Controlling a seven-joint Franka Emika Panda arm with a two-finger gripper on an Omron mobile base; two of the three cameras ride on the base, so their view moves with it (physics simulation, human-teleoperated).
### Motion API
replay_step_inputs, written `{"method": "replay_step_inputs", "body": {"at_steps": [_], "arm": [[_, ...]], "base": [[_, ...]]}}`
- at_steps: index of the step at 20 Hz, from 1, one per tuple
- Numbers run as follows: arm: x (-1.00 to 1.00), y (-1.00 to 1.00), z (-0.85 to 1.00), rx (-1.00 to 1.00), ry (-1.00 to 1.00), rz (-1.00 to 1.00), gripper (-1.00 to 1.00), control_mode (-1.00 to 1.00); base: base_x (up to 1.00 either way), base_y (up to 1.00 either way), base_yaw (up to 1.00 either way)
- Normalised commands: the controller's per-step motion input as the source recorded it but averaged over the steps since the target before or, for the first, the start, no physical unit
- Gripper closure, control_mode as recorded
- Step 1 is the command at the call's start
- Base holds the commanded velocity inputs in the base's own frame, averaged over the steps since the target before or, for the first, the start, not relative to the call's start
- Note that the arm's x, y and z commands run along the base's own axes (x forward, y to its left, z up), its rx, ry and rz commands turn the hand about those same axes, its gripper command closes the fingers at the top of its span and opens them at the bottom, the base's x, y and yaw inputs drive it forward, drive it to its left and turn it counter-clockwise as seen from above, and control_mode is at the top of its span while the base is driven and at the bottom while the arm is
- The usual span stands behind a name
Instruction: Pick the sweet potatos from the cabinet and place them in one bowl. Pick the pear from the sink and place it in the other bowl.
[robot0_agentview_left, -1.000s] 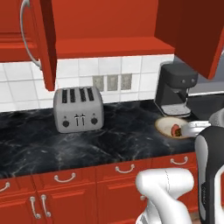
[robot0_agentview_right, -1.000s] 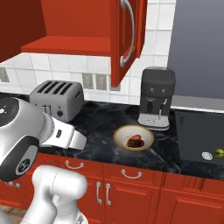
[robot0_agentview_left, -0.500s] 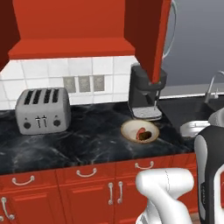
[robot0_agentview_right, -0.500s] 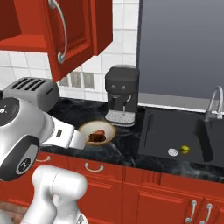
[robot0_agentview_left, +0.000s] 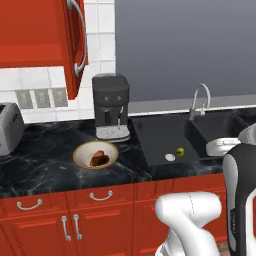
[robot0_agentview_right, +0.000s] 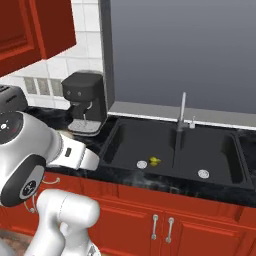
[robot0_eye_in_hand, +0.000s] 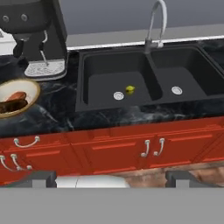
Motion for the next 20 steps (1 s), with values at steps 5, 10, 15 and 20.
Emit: {"method": "replay_step_inputs", "body": {"at_steps": [5,10,15,20], "arm": [[0.00,0.00,0.00,0.00,0.00,0.00,-1.00,1.00],[0.00,0.00,0.00,0.00,0.00,0.00,-1.00,1.00],[0.00,0.00,0.00,0.00,0.00,0.00,-1.00,1.00],[0.00,0.00,0.00,0.00,0.00,0.00,-1.00,1.00]], "base": [[-0.15,-0.79,0.00],[0.30,-0.15,0.02],[0.62,0.01,-0.01],[0.53,0.01,-0.03]]}}
